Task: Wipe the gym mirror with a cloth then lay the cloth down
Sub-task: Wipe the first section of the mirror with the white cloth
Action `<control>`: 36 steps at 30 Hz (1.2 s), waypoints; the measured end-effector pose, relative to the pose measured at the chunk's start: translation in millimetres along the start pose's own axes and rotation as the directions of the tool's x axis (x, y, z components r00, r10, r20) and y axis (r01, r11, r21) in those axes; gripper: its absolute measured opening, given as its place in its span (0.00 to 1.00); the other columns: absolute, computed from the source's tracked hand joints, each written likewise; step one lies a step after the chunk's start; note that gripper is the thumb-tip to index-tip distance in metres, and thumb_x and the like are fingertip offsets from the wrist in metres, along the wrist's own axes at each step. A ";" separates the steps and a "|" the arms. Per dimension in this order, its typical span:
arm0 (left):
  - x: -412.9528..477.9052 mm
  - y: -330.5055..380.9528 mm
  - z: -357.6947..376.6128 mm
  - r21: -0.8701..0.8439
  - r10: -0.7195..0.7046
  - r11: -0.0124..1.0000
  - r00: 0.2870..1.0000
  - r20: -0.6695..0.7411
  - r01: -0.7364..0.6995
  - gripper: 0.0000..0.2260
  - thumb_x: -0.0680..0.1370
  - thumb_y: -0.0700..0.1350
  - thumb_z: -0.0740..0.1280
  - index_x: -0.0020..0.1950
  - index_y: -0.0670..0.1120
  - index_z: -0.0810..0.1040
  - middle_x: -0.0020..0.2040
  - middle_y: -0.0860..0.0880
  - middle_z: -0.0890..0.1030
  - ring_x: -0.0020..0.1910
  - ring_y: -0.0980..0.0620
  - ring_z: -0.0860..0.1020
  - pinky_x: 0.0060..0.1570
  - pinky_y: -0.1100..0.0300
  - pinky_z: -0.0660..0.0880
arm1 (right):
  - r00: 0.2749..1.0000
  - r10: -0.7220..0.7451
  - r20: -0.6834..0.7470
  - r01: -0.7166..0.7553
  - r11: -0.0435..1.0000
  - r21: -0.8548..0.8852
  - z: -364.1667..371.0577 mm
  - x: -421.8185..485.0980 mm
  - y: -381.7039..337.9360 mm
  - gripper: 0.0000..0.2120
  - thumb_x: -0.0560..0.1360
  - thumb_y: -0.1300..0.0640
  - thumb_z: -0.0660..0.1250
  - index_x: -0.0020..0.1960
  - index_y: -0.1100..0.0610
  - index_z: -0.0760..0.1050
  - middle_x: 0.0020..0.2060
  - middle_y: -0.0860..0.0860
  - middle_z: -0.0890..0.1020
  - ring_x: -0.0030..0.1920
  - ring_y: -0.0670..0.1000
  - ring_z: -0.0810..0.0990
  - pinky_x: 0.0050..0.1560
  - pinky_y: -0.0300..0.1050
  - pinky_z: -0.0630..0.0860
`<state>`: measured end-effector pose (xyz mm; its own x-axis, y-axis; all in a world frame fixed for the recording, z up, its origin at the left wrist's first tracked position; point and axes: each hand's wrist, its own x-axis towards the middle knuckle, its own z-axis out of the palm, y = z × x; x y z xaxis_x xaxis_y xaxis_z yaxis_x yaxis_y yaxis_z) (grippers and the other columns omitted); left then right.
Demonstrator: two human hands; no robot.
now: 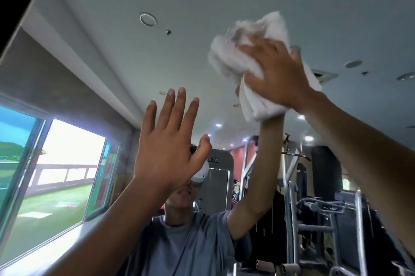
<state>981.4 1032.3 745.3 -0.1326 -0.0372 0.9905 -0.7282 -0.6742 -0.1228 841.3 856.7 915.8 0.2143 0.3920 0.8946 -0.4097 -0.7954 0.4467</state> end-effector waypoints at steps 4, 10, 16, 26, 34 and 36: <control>-0.3 0.2 -1.0 0.017 0.001 1.000 1.000 0.014 -0.001 0.31 0.80 0.59 0.53 0.79 0.43 0.64 0.80 0.41 0.60 0.80 0.43 0.57 0.77 0.43 0.50 | 0.927 0.357 -0.117 -0.361 0.932 -0.020 13.7 28.4 -54.8 0.29 0.77 0.39 0.55 0.77 0.44 0.60 0.78 0.48 0.61 0.75 0.53 0.60 0.68 0.61 0.56; -0.1 2.8 -1.3 0.047 -0.074 0.996 0.997 0.011 0.074 0.36 0.79 0.61 0.53 0.80 0.38 0.59 0.81 0.38 0.56 0.81 0.43 0.53 0.78 0.47 0.45 | 0.941 -0.336 0.033 0.334 0.941 0.052 5.8 -9.2 -44.7 0.32 0.73 0.38 0.51 0.76 0.42 0.64 0.78 0.46 0.63 0.76 0.51 0.62 0.66 0.56 0.57; 0.3 6.1 -4.5 0.094 -0.162 0.983 0.985 0.052 0.157 0.39 0.78 0.64 0.49 0.81 0.38 0.56 0.81 0.37 0.53 0.81 0.41 0.50 0.77 0.47 0.43 | 0.986 0.149 -0.075 -0.149 0.989 0.012 9.7 17.9 -18.5 0.30 0.72 0.37 0.51 0.74 0.40 0.64 0.76 0.47 0.64 0.74 0.53 0.63 0.65 0.62 0.60; -1.4 -59.9 -39.3 0.192 0.093 0.972 0.975 0.201 -0.133 0.34 0.78 0.62 0.54 0.76 0.39 0.69 0.76 0.42 0.69 0.75 0.45 0.69 0.67 0.49 0.62 | 0.922 -0.368 0.118 0.358 0.928 0.101 5.0 8.1 -66.3 0.35 0.70 0.34 0.46 0.77 0.37 0.58 0.79 0.43 0.57 0.77 0.47 0.54 0.70 0.59 0.51; -33.7 -127.9 -48.7 0.174 -0.199 0.968 0.976 0.084 0.183 0.31 0.82 0.64 0.43 0.82 0.51 0.58 0.82 0.48 0.55 0.80 0.57 0.48 0.77 0.57 0.39 | 0.957 0.267 -0.111 -0.256 0.961 0.109 23.2 70.0 -131.3 0.29 0.76 0.40 0.55 0.76 0.46 0.63 0.78 0.51 0.61 0.77 0.53 0.58 0.69 0.61 0.54; -38.2 -130.4 -45.3 0.177 -0.240 0.958 0.968 0.069 0.225 0.30 0.82 0.64 0.43 0.82 0.53 0.55 0.82 0.50 0.53 0.81 0.59 0.44 0.76 0.60 0.34 | 0.995 0.063 -0.079 -0.055 0.994 0.099 23.6 68.3 -173.9 0.29 0.78 0.41 0.57 0.77 0.45 0.60 0.79 0.50 0.58 0.78 0.51 0.54 0.70 0.60 0.52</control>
<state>1051.0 1155.0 720.7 0.0930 0.0752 0.9928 -0.6089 -0.7847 0.1164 948.1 1010.8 899.1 0.1175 0.3764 0.9190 -0.3315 -0.8574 0.3936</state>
